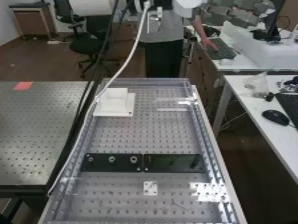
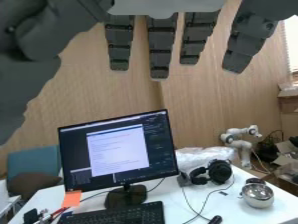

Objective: Grab the chopstick and place it in the clear container

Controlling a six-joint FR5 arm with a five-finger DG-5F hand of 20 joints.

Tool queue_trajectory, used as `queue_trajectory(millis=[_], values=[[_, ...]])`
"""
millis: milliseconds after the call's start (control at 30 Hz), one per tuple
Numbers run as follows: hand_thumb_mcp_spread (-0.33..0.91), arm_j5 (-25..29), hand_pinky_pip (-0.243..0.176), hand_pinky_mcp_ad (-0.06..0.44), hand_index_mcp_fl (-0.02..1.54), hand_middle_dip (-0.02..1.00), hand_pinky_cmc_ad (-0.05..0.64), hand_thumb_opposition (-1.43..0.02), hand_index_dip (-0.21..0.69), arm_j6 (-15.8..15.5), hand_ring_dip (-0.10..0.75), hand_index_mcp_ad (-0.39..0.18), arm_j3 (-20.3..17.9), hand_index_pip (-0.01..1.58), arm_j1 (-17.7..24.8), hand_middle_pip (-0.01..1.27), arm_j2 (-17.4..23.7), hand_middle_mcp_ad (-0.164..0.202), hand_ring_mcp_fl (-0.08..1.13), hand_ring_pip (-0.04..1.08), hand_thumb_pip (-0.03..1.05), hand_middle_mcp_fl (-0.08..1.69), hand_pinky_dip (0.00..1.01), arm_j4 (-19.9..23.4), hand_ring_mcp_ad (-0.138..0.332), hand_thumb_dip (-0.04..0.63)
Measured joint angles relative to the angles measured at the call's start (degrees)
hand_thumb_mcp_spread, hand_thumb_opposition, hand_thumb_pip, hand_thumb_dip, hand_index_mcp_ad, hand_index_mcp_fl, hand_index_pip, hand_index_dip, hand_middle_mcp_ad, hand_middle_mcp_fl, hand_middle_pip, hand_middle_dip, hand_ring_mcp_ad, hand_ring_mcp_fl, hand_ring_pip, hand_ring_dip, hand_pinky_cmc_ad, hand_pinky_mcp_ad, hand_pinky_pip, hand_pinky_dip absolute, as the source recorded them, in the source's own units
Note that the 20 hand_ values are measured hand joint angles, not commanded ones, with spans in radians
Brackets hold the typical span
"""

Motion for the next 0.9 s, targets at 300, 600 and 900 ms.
queue_trajectory(millis=[300, 600, 900], values=[[0.06, -0.5, -0.075, 0.312, 0.14, 0.20, 0.374, -0.66, 0.154, -1.3, 0.127, -0.140, -0.4, 0.08, -0.2, 0.14, 0.6, 0.073, 0.00, 0.11, 0.43, 0.12, 0.18, 0.2, 0.113, -0.007], [0.05, -0.9, -0.075, 0.330, 0.11, 0.20, 0.377, -0.66, 0.131, -1.7, 0.113, -0.138, 0.1, 0.09, -0.2, 0.14, 0.4, 0.075, 0.00, 0.10, 0.43, 0.10, 0.18, -0.3, 0.113, -0.007], [0.05, -1.8, -0.079, 0.330, 0.11, 0.19, 0.377, -0.68, 0.124, -1.7, 0.096, -0.143, -0.1, 0.08, -0.1, 0.14, 0.5, 0.072, 0.00, 0.11, 0.43, 0.10, 0.18, 0.1, 0.120, -0.007]])
